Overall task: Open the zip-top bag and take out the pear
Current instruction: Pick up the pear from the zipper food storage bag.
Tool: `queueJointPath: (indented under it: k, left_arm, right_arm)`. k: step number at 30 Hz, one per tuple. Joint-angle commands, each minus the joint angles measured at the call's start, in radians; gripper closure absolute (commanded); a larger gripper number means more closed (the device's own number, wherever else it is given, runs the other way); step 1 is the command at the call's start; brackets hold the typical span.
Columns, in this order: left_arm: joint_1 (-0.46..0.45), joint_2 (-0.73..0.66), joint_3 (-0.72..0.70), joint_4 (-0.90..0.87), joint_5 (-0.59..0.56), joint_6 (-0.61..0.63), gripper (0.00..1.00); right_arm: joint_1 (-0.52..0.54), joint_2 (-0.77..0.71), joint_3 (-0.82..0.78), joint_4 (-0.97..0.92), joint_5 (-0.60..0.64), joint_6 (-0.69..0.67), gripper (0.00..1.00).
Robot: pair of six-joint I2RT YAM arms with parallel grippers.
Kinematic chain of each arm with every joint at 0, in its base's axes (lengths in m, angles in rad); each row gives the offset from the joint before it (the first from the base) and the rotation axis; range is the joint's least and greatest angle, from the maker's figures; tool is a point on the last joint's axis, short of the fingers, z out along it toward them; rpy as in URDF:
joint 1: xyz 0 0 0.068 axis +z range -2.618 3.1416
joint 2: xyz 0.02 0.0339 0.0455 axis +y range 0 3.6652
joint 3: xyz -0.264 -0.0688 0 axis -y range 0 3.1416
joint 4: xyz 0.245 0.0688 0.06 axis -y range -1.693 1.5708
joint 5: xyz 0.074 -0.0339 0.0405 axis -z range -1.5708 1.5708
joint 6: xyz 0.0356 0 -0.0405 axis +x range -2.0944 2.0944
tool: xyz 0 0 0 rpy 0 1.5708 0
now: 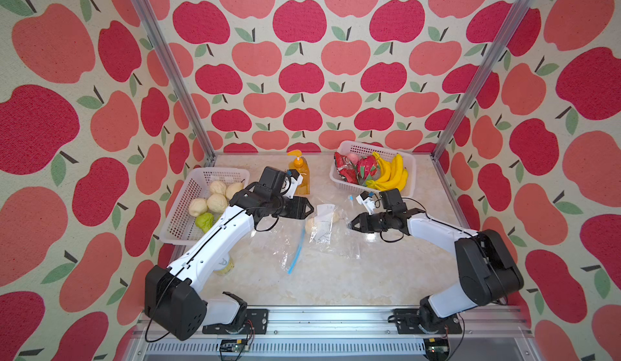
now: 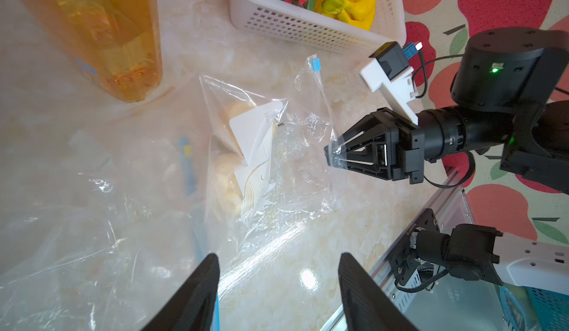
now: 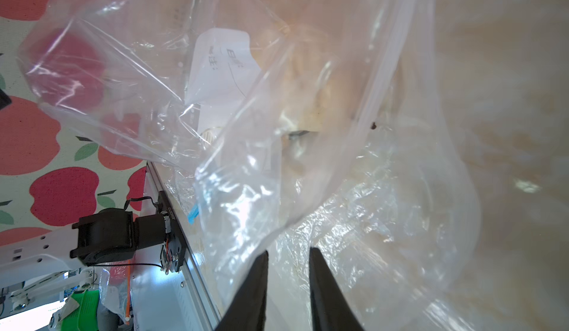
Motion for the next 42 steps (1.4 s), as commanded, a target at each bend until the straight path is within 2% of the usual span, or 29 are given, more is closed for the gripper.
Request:
queueJointPath:
  k: [1,4,6,9,15,19,21,23,26,36,42]
  left_arm:
    - [-0.017,-0.039,0.017,-0.051,-0.015,-0.041,0.34]
    - [-0.017,-0.029,-0.032,0.032,0.090,-0.089,0.34]
    - [-0.023,0.019,-0.060,0.083,0.112,-0.107,0.34]
    - [-0.028,0.130,-0.069,0.145,0.139,-0.089,0.36]
    - [-0.048,0.330,0.009,0.226,0.147,-0.053,0.44]
    - [-0.064,0.456,0.101,0.216,0.135,-0.026,0.62]
    - [-0.075,0.499,0.143,0.192,0.077,-0.015,0.72]
    - [-0.084,0.518,0.160,0.193,0.037,-0.007,0.77]
    - [-0.088,0.540,0.165,0.221,0.006,-0.011,0.78]
    - [-0.102,0.709,0.264,0.131,-0.116,0.040,0.86]
    - [-0.102,0.776,0.314,0.102,-0.129,0.085,0.88]
  right_arm:
    - [0.038,-0.040,-0.021,0.084,-0.057,0.030,0.66]
    - [0.061,-0.026,-0.010,0.078,-0.011,0.044,0.50]
    - [0.069,-0.013,-0.003,0.067,0.031,0.060,0.41]
    - [0.073,-0.011,-0.010,0.072,0.106,0.097,0.34]
    - [0.075,-0.038,-0.049,0.089,0.287,0.183,0.28]
    - [0.075,-0.035,-0.063,0.104,0.317,0.194,0.27]
    - [0.075,-0.035,-0.075,0.121,0.321,0.197,0.27]
    - [0.074,-0.035,-0.080,0.126,0.323,0.195,0.27]
    - [0.075,-0.033,-0.090,0.137,0.333,0.193,0.27]
    - [0.075,-0.021,-0.115,0.203,0.315,0.230,0.19]
    - [0.093,-0.033,-0.128,0.236,0.350,0.270,0.17]
